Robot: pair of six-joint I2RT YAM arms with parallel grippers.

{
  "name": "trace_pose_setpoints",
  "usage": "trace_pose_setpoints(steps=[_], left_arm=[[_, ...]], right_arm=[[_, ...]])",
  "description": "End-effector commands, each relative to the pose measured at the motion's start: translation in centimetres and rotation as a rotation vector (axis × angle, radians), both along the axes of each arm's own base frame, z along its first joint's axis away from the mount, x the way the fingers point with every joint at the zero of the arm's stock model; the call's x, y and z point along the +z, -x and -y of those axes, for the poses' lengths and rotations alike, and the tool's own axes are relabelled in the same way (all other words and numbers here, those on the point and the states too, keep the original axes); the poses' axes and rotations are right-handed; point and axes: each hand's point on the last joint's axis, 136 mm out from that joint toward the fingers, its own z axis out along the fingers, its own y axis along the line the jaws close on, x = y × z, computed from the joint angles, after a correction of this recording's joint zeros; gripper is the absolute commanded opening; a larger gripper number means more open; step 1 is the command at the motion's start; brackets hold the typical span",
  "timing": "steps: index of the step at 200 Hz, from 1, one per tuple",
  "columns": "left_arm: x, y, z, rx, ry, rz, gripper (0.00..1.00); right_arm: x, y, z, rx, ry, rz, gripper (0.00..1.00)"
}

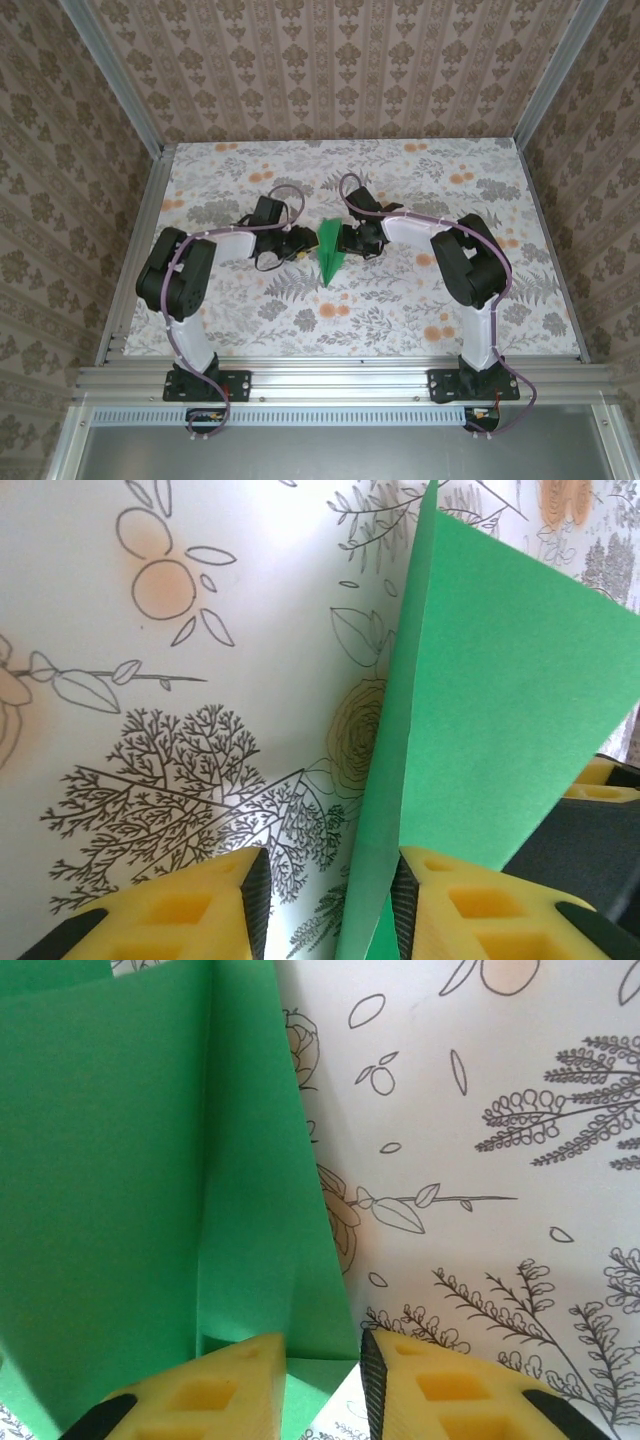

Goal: Fold a paper plane with a square sheet of paper (pick it up from the middle)
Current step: Turn over a paper plane at the center of the table.

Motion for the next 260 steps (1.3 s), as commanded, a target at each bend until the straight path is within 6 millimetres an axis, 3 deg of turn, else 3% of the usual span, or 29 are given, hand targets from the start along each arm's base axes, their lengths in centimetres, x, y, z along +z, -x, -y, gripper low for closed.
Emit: trace_pose_setpoints(steps=[1, 65, 108, 158, 224, 260], left_arm=[[1.1, -0.9, -0.2, -0.049, 0.023, 0.018, 0.39], [-0.7, -0.6, 0.2, -0.104, 0.041, -0.040, 0.26], [-0.4, -0.3, 0.8, -0.120, 0.097, -0.052, 0.23], [-0.7, 0.0, 1.3, -0.128, 0.129, -0.065, 0.25], [-1.2, 0.3, 1.2, -0.127, 0.127, -0.082, 0.26], [-1.2, 0.4, 1.2, -0.127, 0.128, -0.084, 0.26]], right_arm=[[-0.8, 0.8, 0.5, 0.035, 0.036, -0.046, 0.32], [1.5, 0.3, -0.5, 0.062, -0.021, -0.011, 0.36], [3.7, 0.4, -1.5, 0.072, -0.099, 0.023, 0.41], [5.9, 1.2, -0.8, 0.066, -0.096, 0.064, 0.48], [7.0, 3.3, 0.6, 0.053, -0.005, 0.080, 0.59], [5.6, 5.0, -0.4, 0.086, 0.011, 0.038, 0.65]])
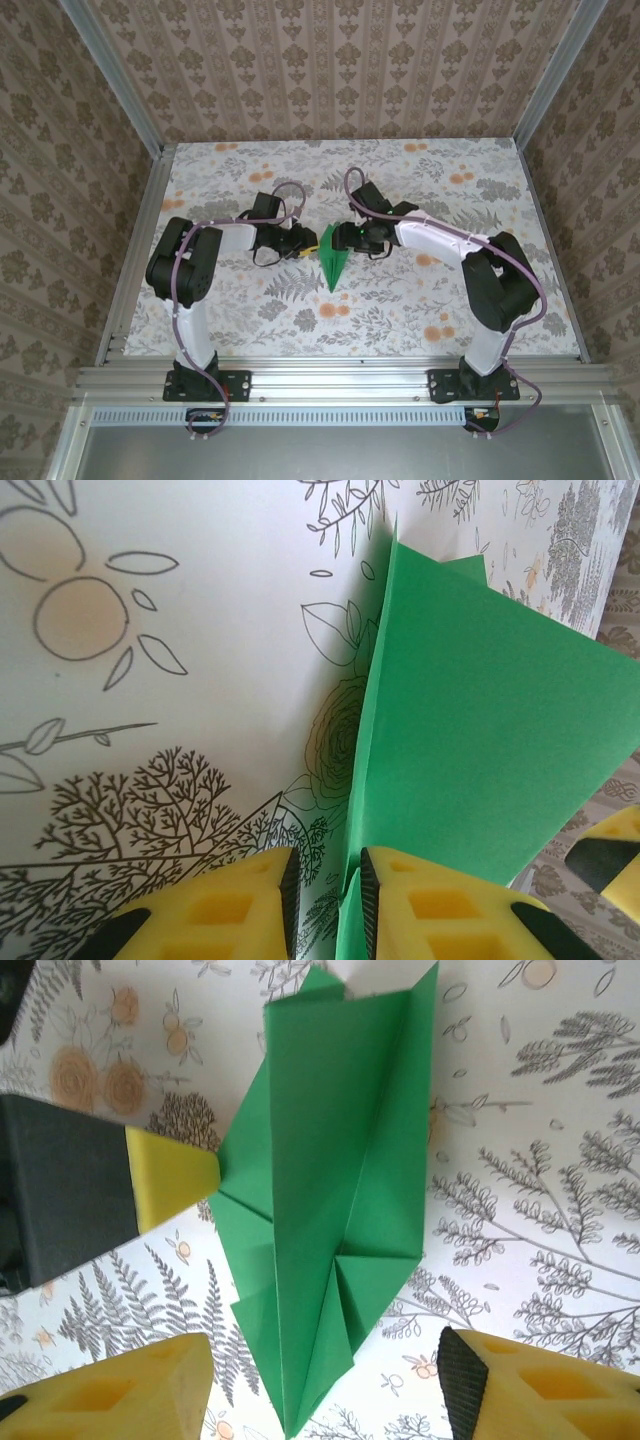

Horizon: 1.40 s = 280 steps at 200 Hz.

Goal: Fold a paper plane with a square sheet of paper (pick it up from the middle)
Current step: Turn over a paper plane at the center of the table, then move the paper plane to the top-center of the table.

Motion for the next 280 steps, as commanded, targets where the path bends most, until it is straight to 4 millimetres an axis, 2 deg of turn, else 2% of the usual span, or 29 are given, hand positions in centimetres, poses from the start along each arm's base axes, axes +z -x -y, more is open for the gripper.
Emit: trace_pose_setpoints(steps=[1, 36, 77, 133, 185, 280], left_arm=[[-0.4, 0.5, 0.3, -0.012, 0.019, -0.021, 0.26], [-0.5, 0.6, 0.3, -0.015, 0.017, -0.023, 0.26], [-0.7, 0.7, 0.4, -0.015, 0.014, -0.025, 0.26], [-0.7, 0.8, 0.5, -0.018, 0.015, -0.026, 0.26], [-0.8, 0.9, 0.5, -0.021, 0.013, -0.027, 0.26], [-0.9, 0.9, 0.6, -0.022, 0.013, -0.028, 0.25]], right_arm=[[-0.9, 1.8, 0.1, 0.009, 0.047, -0.040, 0.65], [-1.5, 2.4, -1.7, 0.052, 0.034, -0.056, 0.65], [-2.8, 2.3, -2.2, 0.057, 0.049, -0.086, 0.64], [-3.2, 2.6, -3.6, 0.081, -0.004, -0.111, 0.59], [-3.1, 2.5, -3.6, 0.076, 0.006, -0.106, 0.55], [-2.6, 2.5, -2.9, 0.061, 0.047, -0.086, 0.56]])
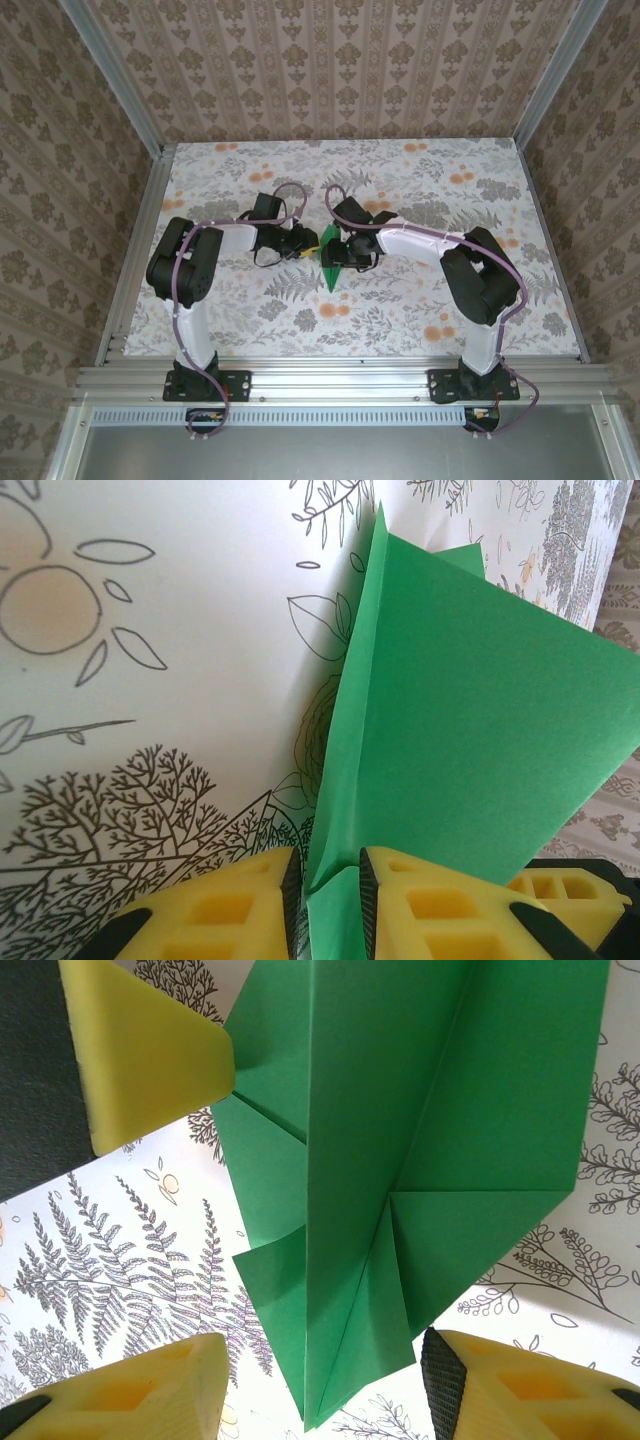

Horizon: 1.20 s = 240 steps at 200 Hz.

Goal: Fold a paper plane with a square sheet of paper (pick it up from the middle)
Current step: Move the paper plane to the top-center of the table.

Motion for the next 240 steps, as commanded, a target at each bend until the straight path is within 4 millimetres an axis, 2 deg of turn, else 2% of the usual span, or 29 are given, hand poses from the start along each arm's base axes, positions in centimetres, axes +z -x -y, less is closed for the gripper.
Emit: trace_pose_setpoints(steps=[1, 52, 113, 154, 240], left_arm=[[-0.9, 0.7, 0.3, -0.014, 0.004, -0.031, 0.25], [-1.0, 0.8, 0.3, -0.014, 0.002, -0.031, 0.25], [-0.9, 0.8, 0.4, -0.017, 0.005, -0.032, 0.24], [-0.9, 0.9, 0.4, -0.019, 0.011, -0.036, 0.24], [-0.7, 1.0, 0.7, -0.025, 0.029, -0.036, 0.15]], right_arm=[[0.9, -0.2, 0.1, -0.012, 0.023, 0.013, 0.56], [1.4, -0.6, 1.1, -0.039, 0.067, 0.045, 0.56], [1.0, -0.1, -0.8, -0.007, -0.016, 0.005, 0.54], [0.9, -0.3, -1.1, -0.002, -0.018, 0.004, 0.54], [-0.5, -0.7, -2.0, -0.017, 0.029, -0.010, 0.56]])
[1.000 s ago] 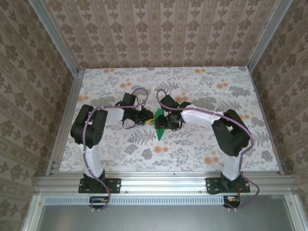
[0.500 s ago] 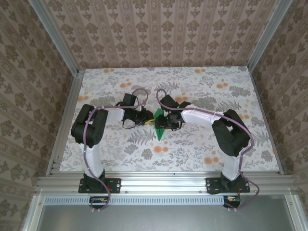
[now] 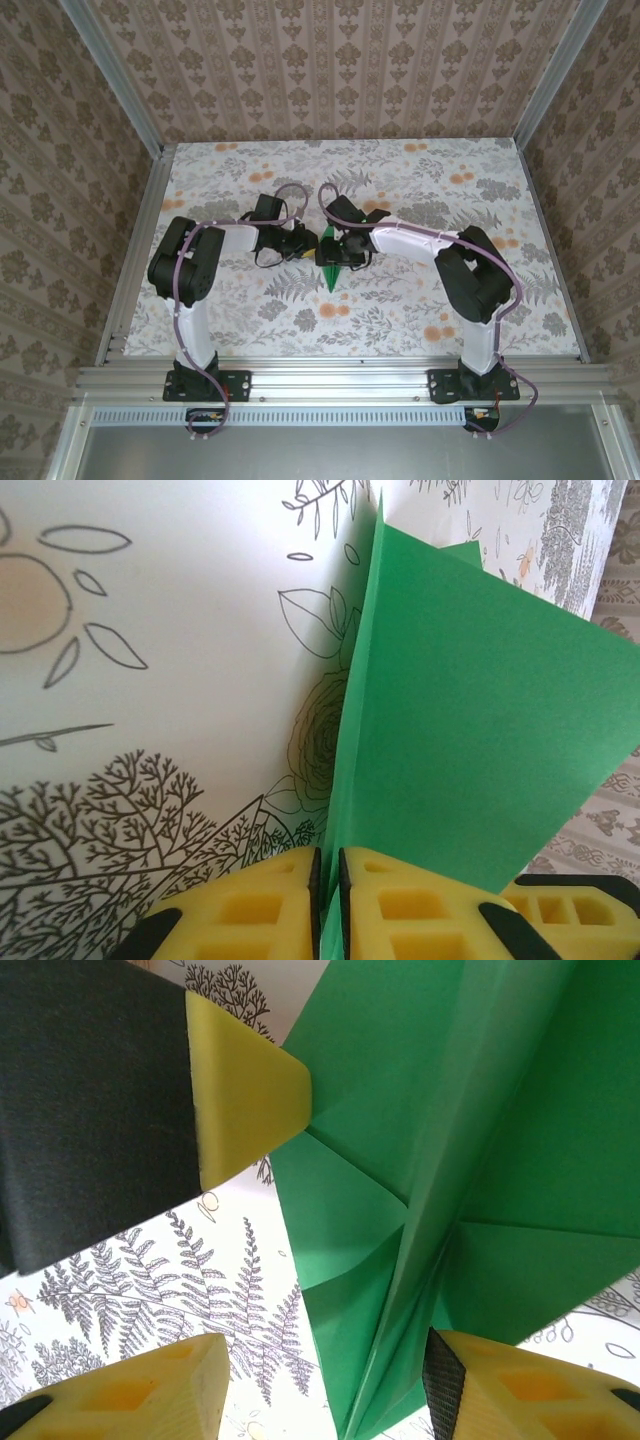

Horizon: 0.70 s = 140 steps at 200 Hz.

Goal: Fold a paper plane with a square sheet of paper (pick it up from the middle)
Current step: Move the paper plane to the top-center of the table.

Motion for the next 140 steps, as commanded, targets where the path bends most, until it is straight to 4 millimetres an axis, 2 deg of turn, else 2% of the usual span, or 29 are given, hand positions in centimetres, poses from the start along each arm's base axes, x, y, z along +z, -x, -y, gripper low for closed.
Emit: trace_pose_setpoints(steps=[1, 46, 60, 105, 140], left_arm=[[-0.5, 0.8, 0.3, -0.016, 0.015, -0.032, 0.15], [-0.4, 0.8, 0.4, -0.016, 0.021, -0.032, 0.14], [-0.4, 0.9, 0.4, -0.017, 0.021, -0.033, 0.14], [-0.4, 0.9, 0.4, -0.016, 0.021, -0.034, 0.14], [-0.3, 1.0, 0.4, -0.018, 0.023, -0.031, 0.14]], right_arm=[[-0.7, -0.2, -0.3, -0.033, 0.030, -0.019, 0.56], [-1.2, -1.0, 0.1, -0.103, 0.104, 0.009, 0.54], [-1.6, -0.9, 1.0, -0.140, 0.152, 0.001, 0.49], [-2.3, -0.8, 1.0, -0.163, 0.183, -0.016, 0.31], [-2.8, -0.9, 0.8, -0.156, 0.202, -0.025, 0.32]])
